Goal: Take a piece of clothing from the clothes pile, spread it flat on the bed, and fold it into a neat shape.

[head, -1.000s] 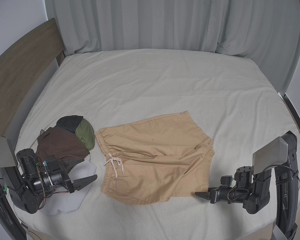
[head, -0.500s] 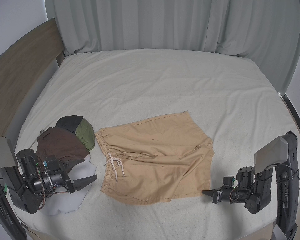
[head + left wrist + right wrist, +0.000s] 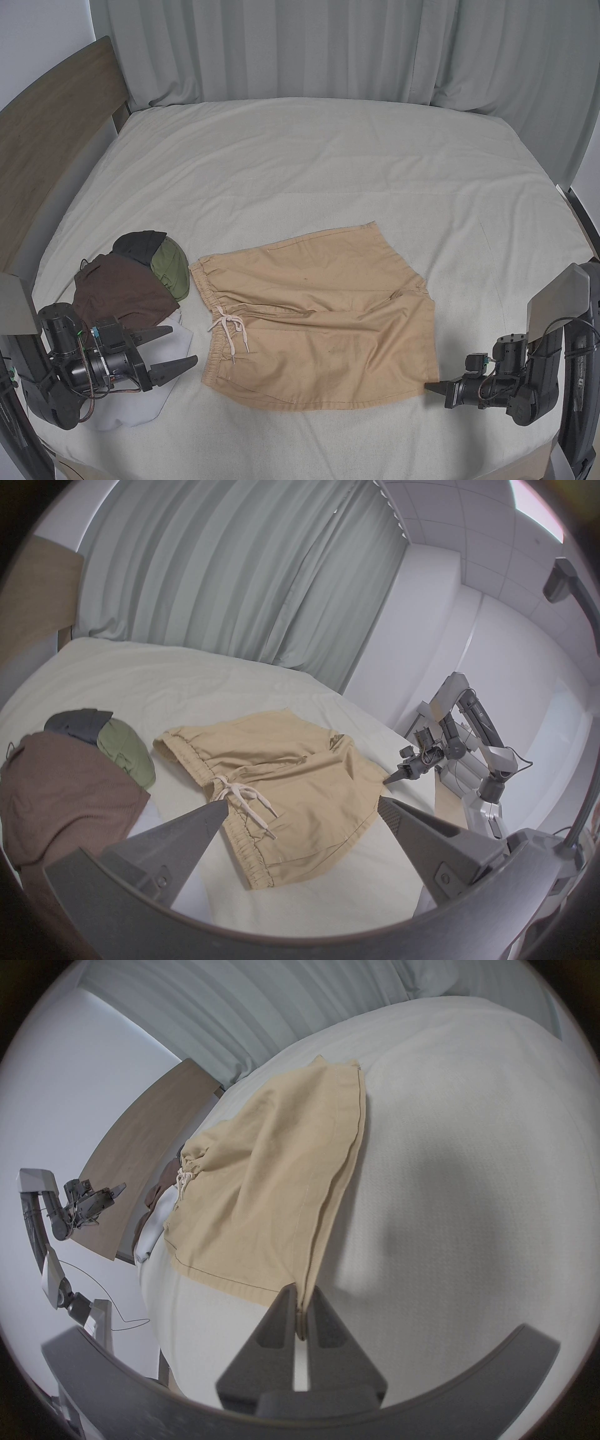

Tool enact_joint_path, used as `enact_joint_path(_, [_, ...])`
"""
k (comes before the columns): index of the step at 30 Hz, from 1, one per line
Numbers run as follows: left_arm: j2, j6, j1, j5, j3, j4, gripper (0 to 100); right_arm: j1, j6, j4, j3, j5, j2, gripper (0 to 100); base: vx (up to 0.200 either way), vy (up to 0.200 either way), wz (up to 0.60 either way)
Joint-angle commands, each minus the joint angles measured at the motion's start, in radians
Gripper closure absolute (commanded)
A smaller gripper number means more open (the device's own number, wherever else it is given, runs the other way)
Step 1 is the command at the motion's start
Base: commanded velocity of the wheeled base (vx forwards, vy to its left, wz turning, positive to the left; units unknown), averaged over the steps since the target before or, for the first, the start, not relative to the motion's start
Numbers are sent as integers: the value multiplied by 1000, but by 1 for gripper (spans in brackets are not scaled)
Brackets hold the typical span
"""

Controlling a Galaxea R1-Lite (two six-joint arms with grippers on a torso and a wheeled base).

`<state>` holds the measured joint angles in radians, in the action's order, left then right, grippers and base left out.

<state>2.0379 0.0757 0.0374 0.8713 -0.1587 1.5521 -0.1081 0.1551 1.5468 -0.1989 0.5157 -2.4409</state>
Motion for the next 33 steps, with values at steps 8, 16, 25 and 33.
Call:
enact_joint_path(8, [65, -139, -8, -75, -24, 0, 0, 38, -20, -1, 33, 1, 6, 100, 0, 0, 0])
enact_joint_path(16, [134, -168, -25, -100, -28, 0, 0, 47, -20, -1, 29, 1, 6, 100, 0, 0, 0])
enact_joint_path(25, [199, -183, -24, -112, -42, 0, 0, 45, -20, 1, 21, 1, 3, 100, 0, 0, 0])
enact_joint_path(33, [309, -185, -25, -130, -71, 2, 0, 44, -20, 1, 19, 1, 5, 100, 0, 0, 0])
